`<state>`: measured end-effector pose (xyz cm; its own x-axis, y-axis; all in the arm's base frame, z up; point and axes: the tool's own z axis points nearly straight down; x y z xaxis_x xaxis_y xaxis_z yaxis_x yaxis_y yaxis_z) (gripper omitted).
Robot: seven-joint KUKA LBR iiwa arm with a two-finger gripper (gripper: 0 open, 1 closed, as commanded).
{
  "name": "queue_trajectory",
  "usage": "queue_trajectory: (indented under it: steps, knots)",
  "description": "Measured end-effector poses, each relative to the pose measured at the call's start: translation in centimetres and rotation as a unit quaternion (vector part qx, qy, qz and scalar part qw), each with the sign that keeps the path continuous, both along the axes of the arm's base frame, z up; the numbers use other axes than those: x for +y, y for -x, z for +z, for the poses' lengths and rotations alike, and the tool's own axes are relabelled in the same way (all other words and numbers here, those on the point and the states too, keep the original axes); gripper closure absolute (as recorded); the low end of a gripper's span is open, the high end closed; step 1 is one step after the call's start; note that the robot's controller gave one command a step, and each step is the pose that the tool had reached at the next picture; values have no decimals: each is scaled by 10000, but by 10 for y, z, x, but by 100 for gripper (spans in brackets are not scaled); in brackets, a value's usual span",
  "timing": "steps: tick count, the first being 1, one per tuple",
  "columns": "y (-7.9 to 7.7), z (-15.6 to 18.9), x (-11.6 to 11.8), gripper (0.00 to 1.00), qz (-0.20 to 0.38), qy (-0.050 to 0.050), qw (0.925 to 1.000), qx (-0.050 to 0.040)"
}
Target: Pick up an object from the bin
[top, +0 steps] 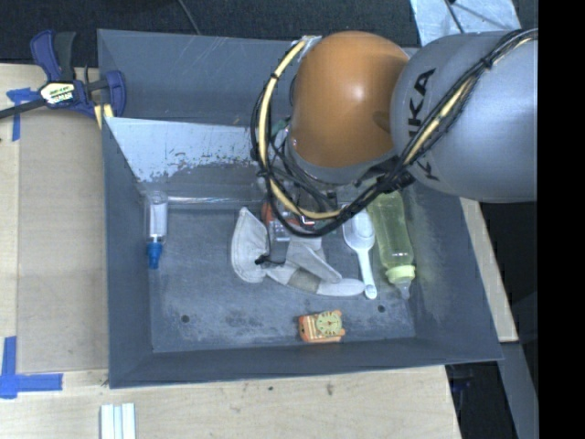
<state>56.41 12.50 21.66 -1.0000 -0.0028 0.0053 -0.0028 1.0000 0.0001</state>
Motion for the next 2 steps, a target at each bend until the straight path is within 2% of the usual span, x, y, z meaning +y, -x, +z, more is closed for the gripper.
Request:
queue_trajectory:
  steps: [1,2]
  knots:
    - [-1,5,-1,0,-14,-5,10000,-43]
    - [-14,-44,-19,0,307,-7,9995,-74]
